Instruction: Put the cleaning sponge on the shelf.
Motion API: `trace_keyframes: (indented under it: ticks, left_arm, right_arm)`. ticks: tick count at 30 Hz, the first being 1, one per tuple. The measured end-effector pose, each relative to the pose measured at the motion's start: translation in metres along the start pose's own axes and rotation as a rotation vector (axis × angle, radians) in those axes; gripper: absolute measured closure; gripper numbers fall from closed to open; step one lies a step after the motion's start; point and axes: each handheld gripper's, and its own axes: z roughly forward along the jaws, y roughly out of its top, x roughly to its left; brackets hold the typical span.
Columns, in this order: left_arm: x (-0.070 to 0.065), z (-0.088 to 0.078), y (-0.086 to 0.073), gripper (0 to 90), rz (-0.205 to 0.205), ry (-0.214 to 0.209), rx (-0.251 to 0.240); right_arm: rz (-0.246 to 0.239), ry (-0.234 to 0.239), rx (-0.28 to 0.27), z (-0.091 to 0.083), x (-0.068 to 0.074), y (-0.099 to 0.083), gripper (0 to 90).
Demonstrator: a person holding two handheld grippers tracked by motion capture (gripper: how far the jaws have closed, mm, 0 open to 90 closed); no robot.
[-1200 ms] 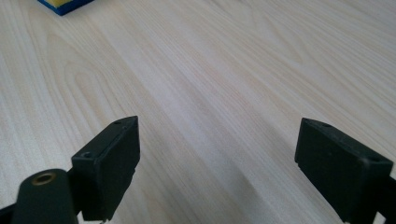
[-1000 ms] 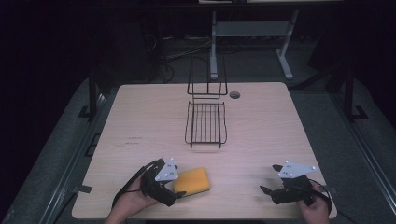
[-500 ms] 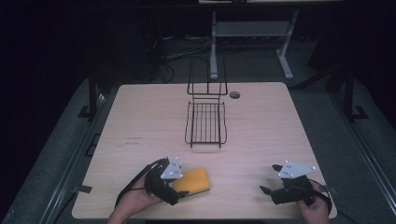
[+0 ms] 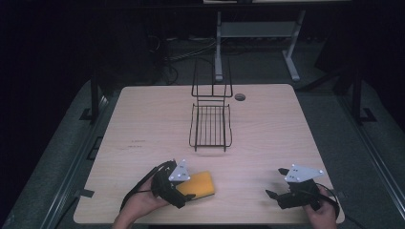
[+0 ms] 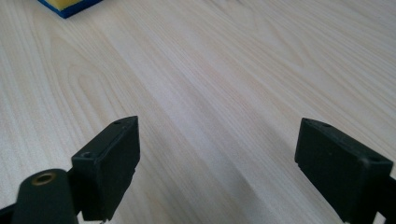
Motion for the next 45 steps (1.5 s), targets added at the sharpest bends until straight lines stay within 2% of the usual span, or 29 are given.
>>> trace_keyframes:
  ticks: [14,32,45]
  left_arm:
    - [0.001,0.008,0.003,14.2,0.0,-0.024,0.029]
    - [0.0,0.018,0.007,14.2,0.012,-0.022,0.08]
    - [0.001,0.026,0.009,14.2,0.008,-0.042,0.102]
  right_arm:
    - [-0.001,0.004,-0.004,0.0,0.0,0.0,13.8]
    - [0.0,0.009,-0.011,0.0,0.002,0.001,13.8]
    - [-0.001,0.01,-0.012,0.0,0.002,0.001,13.8]
